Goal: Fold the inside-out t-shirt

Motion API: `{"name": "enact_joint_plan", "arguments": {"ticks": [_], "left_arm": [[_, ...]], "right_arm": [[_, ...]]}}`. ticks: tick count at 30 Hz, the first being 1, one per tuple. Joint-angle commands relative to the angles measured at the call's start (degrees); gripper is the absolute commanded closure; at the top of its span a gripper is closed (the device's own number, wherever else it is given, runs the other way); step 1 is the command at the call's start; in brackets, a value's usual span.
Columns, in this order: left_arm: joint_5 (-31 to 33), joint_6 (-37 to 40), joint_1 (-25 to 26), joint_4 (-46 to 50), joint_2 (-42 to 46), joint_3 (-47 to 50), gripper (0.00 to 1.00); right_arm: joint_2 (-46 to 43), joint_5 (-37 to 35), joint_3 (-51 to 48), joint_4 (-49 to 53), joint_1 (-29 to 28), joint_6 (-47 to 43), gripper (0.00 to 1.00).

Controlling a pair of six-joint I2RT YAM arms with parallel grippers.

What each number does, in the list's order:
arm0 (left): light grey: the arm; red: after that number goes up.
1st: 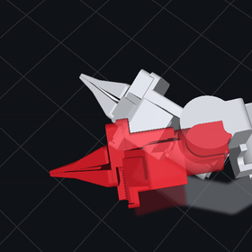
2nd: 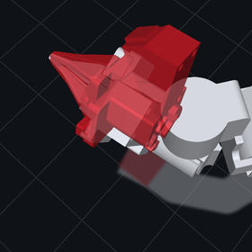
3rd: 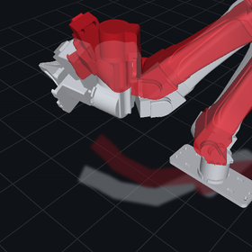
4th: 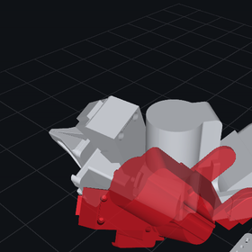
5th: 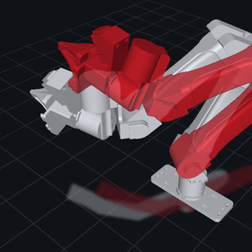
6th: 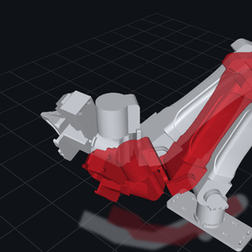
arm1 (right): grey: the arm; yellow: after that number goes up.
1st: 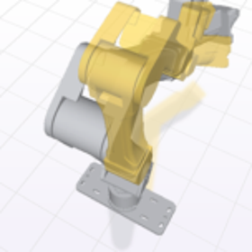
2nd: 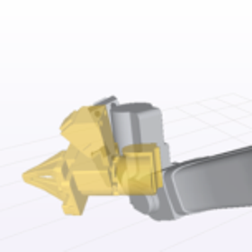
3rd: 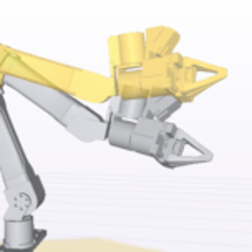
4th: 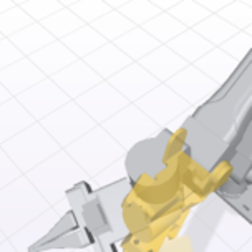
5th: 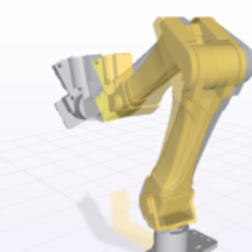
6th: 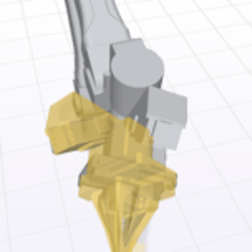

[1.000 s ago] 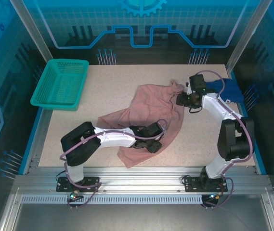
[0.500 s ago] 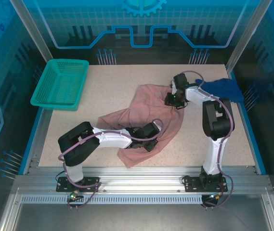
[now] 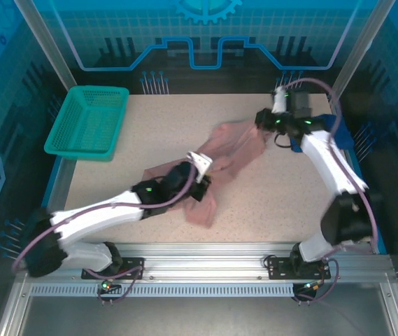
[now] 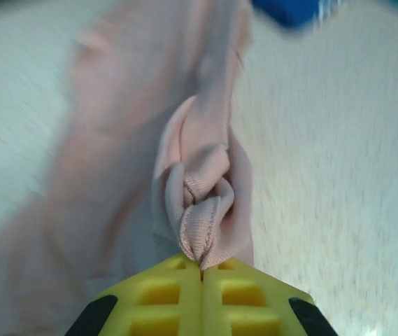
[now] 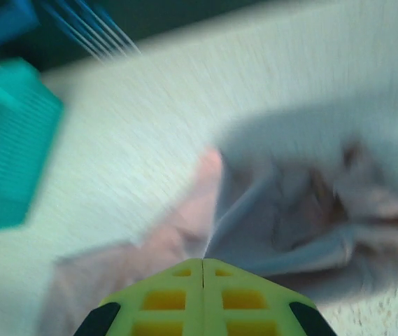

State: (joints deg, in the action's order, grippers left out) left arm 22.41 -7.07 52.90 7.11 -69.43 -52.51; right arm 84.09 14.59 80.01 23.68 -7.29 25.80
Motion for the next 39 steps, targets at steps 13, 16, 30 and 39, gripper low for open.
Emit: {"name": "enact_joint_plan", "arguments": {"ticks": [13, 16, 30, 39], "left_arm": [[8.43, 29.01, -2.59, -3.49, 16.05, -32.8, 1.0], [7.56, 31.73, -2.6, -0.55, 14.17, -38.97, 1.0], [-8.82, 6.59, -29.52, 14.59, -9.1, -40.79, 1.0], [-9.51, 0.48, -34.16, 33.34, -53.09, -75.78, 0.34]], "right_arm": [[-23.16, -5.08, 26.38, 4.78, -0.54, 2.64, 1.0], [-23.49, -4.48, 30.68, 6.48, -0.62, 2.12, 1.0], [2.42, -13.57, 30.54, 7.95, -0.8, 0.25, 1.0], [52.82, -24.52, 73.39, 32.13, -0.33, -5.4, 0.57]]}}
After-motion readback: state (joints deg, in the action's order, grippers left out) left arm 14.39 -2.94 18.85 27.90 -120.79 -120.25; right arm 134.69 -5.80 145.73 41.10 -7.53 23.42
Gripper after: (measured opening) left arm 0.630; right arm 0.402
